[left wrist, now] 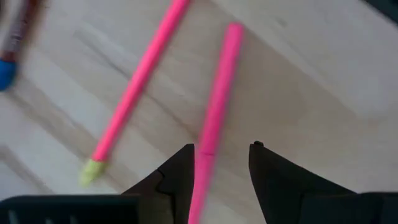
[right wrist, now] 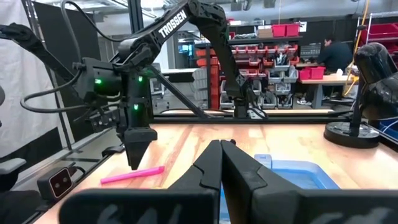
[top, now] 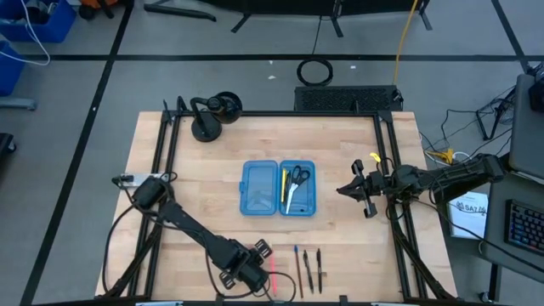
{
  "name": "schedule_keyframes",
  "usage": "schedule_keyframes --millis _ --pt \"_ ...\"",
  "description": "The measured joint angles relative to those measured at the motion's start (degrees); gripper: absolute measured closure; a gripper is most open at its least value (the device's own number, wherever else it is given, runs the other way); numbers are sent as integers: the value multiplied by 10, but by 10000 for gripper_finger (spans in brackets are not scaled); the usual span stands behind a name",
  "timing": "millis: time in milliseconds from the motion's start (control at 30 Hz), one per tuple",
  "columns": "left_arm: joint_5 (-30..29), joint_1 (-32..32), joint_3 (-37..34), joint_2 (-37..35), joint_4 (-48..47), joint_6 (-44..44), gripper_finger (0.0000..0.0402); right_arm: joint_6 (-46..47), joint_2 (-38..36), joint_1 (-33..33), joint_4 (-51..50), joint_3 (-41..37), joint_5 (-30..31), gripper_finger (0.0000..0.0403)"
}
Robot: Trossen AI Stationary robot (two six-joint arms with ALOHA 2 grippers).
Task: Pick & place school supplies into a supply box
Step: Put the pink pen into the blue supply box
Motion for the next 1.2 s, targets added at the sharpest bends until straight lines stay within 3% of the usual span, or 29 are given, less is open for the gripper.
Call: schedule_keyframes --millis 267,567,967,1067,1200 --pt "1 12 0 0 68 38 249 11 0 0 0 0 0 403" --pt "51 14 1 20 80 43 250 30 0 0 -19 0 0 403" --pt "72 36 4 65 93 51 251 47 8 0 -32 0 -3 403" --pt "74 36 4 68 90 50 270 47 10 1 -33 0 -3 403" --pt "67 33 3 69 89 51 338 44 10 1 -34 0 -3 403"
